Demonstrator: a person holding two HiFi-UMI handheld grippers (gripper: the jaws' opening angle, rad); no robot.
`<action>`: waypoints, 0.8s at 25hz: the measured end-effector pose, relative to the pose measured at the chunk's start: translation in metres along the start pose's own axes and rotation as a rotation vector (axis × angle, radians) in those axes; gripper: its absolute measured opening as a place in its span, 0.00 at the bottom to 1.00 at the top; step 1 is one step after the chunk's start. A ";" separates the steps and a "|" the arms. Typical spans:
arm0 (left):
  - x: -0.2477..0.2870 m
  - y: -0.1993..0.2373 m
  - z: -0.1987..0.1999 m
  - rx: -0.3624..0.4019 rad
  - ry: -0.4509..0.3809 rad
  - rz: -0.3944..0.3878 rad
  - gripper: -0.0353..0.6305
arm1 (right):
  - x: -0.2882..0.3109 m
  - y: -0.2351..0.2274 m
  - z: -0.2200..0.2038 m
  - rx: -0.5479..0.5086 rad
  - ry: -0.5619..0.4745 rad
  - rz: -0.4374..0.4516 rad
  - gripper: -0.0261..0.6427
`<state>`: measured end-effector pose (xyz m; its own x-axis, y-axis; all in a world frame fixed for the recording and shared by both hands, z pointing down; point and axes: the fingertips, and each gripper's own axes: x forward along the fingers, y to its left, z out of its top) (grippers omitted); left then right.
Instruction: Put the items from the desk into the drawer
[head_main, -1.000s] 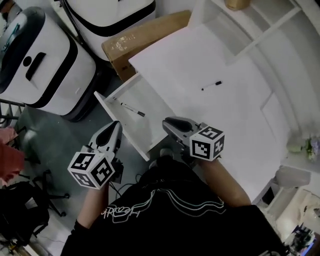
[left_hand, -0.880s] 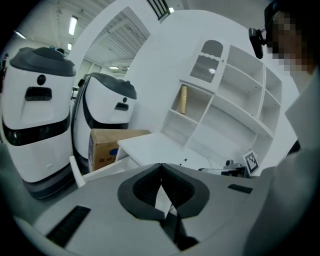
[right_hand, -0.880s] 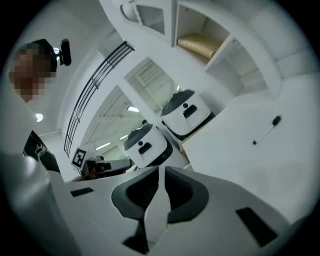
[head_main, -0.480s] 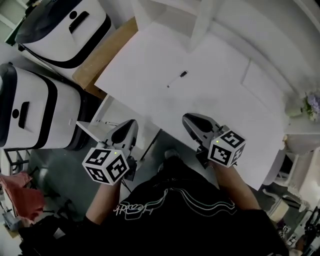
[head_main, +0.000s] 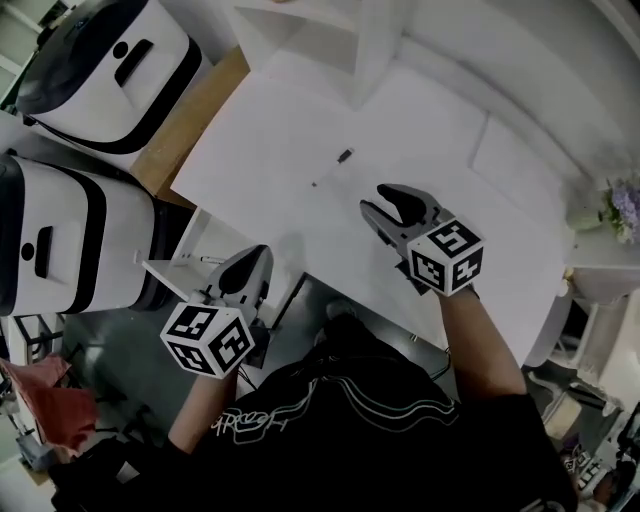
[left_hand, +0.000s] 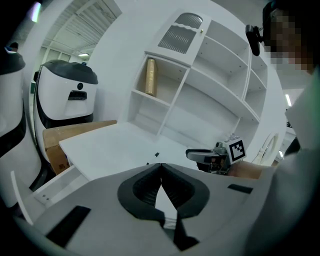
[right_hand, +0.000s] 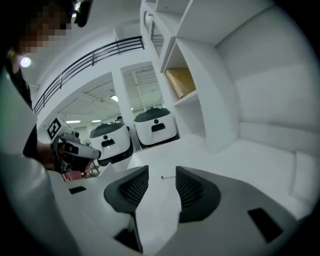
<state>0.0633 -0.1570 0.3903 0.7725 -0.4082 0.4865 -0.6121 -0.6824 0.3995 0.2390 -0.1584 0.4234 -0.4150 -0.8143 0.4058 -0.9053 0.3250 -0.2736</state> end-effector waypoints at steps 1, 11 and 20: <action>0.001 0.003 0.001 -0.005 -0.002 0.008 0.08 | 0.007 -0.003 0.004 -0.061 0.023 0.012 0.31; -0.001 0.045 0.005 -0.057 -0.016 0.114 0.08 | 0.089 -0.012 0.009 -0.631 0.308 0.227 0.35; -0.012 0.073 0.003 -0.089 -0.031 0.202 0.08 | 0.141 -0.026 -0.038 -1.026 0.542 0.381 0.30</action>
<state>0.0099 -0.2036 0.4111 0.6363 -0.5507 0.5402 -0.7667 -0.5288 0.3641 0.2008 -0.2638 0.5211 -0.4317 -0.3576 0.8281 -0.2673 0.9275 0.2612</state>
